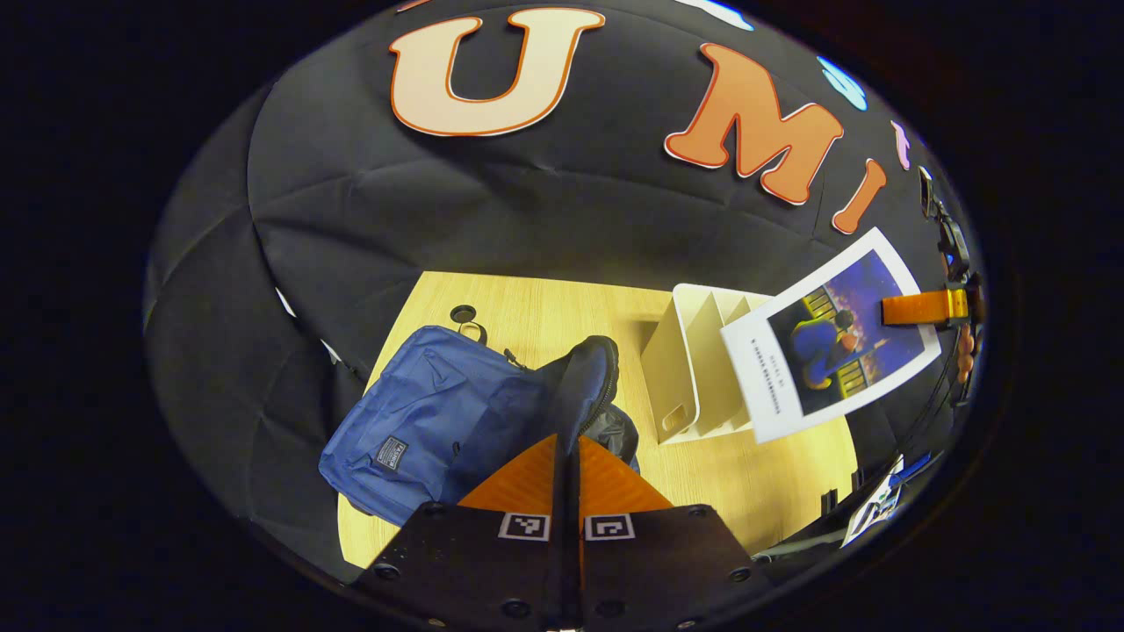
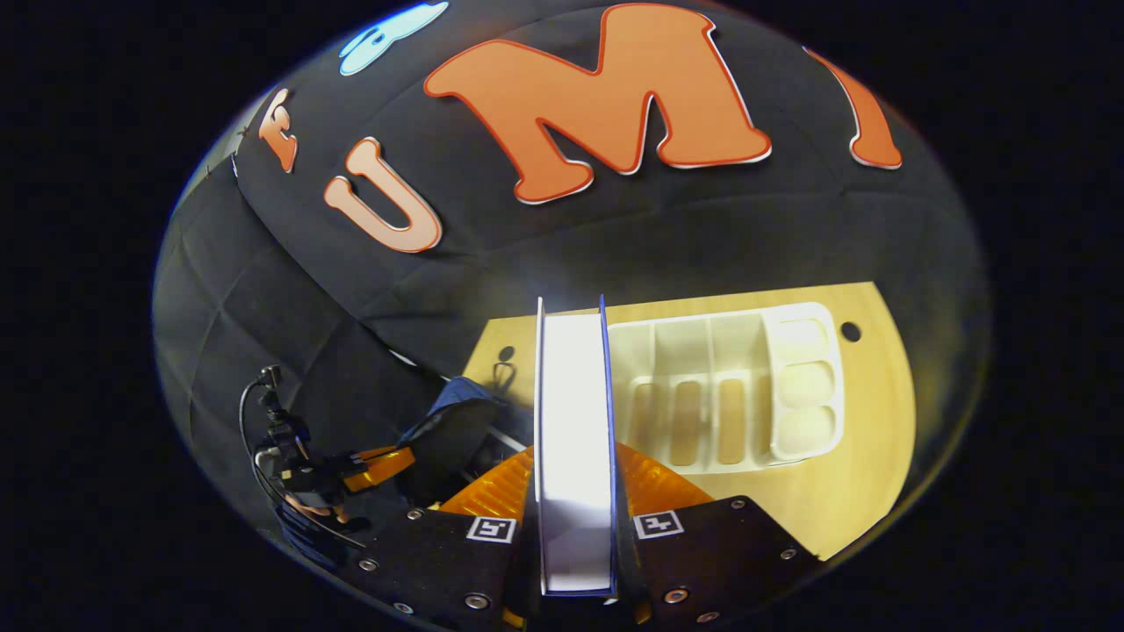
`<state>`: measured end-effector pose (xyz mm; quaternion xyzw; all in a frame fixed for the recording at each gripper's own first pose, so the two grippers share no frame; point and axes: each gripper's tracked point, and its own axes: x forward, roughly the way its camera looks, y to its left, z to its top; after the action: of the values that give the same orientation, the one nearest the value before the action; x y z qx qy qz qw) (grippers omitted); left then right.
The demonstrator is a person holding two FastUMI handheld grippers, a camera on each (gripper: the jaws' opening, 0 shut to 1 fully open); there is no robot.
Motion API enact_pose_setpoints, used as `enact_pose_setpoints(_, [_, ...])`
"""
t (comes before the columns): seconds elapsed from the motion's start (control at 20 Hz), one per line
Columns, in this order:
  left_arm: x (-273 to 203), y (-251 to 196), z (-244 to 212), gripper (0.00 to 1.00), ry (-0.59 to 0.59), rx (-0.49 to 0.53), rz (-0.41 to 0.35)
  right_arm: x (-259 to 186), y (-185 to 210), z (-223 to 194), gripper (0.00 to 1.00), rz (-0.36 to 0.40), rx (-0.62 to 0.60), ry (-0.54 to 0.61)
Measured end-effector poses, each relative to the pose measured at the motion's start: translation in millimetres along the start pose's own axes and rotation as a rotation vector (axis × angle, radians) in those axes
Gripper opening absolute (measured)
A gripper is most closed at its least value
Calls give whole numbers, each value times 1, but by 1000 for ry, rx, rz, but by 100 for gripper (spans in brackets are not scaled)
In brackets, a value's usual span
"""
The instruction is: Open the schoolbag, grab two books from the bookshelf and put them into the schoolbag.
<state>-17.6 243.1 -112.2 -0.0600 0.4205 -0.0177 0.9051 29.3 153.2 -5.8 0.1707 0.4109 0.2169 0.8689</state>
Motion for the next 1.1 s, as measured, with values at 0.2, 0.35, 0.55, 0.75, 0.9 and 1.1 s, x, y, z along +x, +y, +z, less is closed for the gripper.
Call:
enact_pose_setpoints(0.2, [-1, 5, 3, 5, -4, -10, 7, 42, 32, -43, 34, 94, 117, 27])
enact_pose_setpoints(0.35, [-1, 7, 6, 0, -9, -15, 11, 83, 57, -83, 34, 135, 193, 55])
enact_pose_setpoints(0.55, [0, 6, 5, 1, -2, -13, 9, 132, 79, -123, 34, 130, 278, 60])
enact_pose_setpoints(0.75, [2, 5, 6, 0, -1, -11, 5, 169, 93, -129, 34, 120, 366, 2])
enact_pose_setpoints(0.9, [4, -1, 2, 0, 14, 1, -6, 194, 103, -155, 34, 135, 447, 37])
enact_pose_setpoints(1.1, [3, -7, 0, 0, 26, 25, -22, 221, 119, -173, 34, 167, 518, 38])
